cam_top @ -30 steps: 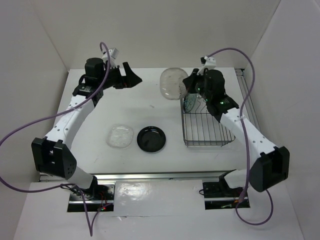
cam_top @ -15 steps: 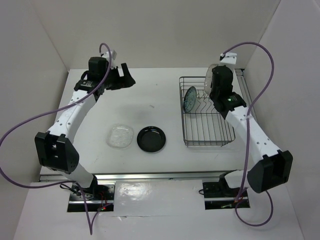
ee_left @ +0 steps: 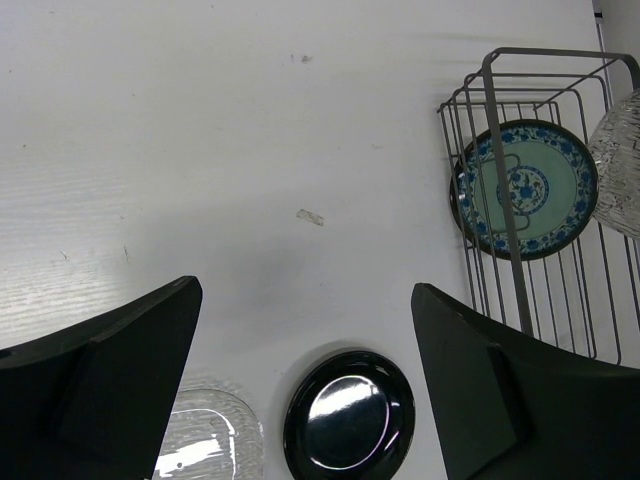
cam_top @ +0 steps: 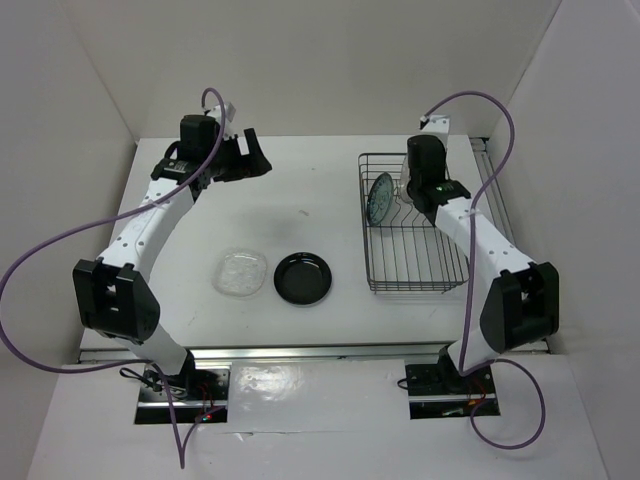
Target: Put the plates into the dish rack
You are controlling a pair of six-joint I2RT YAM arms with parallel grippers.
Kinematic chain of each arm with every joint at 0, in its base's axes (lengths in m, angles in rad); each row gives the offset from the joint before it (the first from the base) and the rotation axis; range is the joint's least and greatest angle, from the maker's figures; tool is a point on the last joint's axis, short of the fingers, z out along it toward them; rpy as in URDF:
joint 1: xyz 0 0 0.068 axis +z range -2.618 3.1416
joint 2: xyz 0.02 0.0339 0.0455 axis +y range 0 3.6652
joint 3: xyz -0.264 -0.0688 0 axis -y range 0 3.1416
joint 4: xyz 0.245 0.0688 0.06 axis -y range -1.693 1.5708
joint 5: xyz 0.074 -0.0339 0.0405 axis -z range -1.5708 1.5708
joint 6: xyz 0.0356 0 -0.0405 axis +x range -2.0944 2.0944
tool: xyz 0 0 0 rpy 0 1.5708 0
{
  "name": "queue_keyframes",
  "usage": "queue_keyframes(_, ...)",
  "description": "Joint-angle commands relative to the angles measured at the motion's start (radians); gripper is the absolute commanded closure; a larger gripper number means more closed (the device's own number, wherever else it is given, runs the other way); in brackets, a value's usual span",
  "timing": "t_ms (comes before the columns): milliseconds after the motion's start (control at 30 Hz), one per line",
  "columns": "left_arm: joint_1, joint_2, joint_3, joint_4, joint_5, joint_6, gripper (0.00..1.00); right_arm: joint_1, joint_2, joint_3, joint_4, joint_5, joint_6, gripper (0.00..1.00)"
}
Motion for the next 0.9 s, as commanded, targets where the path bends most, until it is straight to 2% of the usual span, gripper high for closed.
queue_keyframes(0, 0.0, 0.001, 0.049, 0.013, 0.017, 0.026, 0.0, -0.008, 0.009, 0.003, 0.057, -0.025, 0.028, 1.0)
queue_keyframes(567, 0.0, 0.001, 0.049, 0.013, 0.017, 0.026, 0.0, 0.043, 0.091, 0.003, 0.075, -0.027, 0.028, 1.0)
queue_keyframes(633, 0.0, 0.001, 0.049, 0.002, 0.006, 0.026, 0.0, 0.052, 0.101, 0.003, 0.075, -0.018, 0.037, 0.97)
queue_keyframes(667, 0.0, 0.001, 0.06, 0.002, -0.006, 0.026, 0.0, 0.063, 0.112, 0.003, 0.075, -0.006, 0.037, 0.91)
queue_keyframes(733, 0.0, 0.012, 0.06, -0.007, -0.006, 0.026, 0.0, 0.063, 0.112, 0.003, 0.086, 0.005, 0.037, 0.86)
queue_keyframes(867, 0.0, 0.021, 0.069, -0.007, 0.003, 0.026, 0.0, 0.063, 0.143, 0.003, 0.086, 0.025, 0.037, 0.82)
